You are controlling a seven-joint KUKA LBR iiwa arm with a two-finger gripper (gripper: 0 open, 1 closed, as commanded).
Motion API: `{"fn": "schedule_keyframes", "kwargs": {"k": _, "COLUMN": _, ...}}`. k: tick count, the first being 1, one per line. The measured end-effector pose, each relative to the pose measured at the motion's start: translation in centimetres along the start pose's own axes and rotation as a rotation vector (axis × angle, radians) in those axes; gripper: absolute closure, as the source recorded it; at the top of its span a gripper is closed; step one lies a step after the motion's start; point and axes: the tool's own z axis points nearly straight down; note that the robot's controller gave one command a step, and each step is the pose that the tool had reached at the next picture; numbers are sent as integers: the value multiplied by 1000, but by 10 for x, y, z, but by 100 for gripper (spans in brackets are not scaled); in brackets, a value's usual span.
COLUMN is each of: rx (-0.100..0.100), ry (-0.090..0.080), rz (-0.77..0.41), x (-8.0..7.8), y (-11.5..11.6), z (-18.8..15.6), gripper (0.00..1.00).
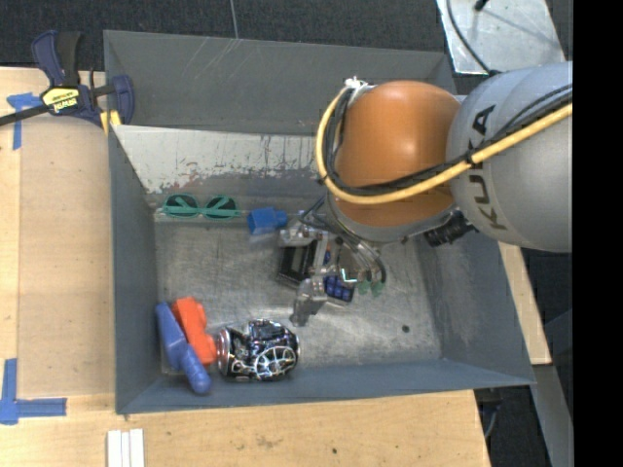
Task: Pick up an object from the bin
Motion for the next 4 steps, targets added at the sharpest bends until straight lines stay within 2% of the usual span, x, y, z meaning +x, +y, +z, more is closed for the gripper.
{"fn": "schedule_keyframes", "kwargs": {"k": 1, "rx": -2, "ry": -8, "rz": 2, "x": -2, "y": 0, "z": -4, "gripper": 0}}
{"fn": "schedule_keyframes", "kwargs": {"k": 2, "rx": -3, "ry": -14, "rz": 61, "x": -1, "y": -1, "z": 27, "gripper": 0}}
{"fn": "schedule_keyframes", "kwargs": {"k": 3, "rx": -1, "ry": -7, "rz": 41, "x": 7, "y": -12, "z": 62, "gripper": 0}}
{"fn": "schedule_keyframes", "kwargs": {"k": 4, "rx": -2, "ry": -16, "rz": 25, "x": -32, "y": -20, "z": 113, "gripper": 0}}
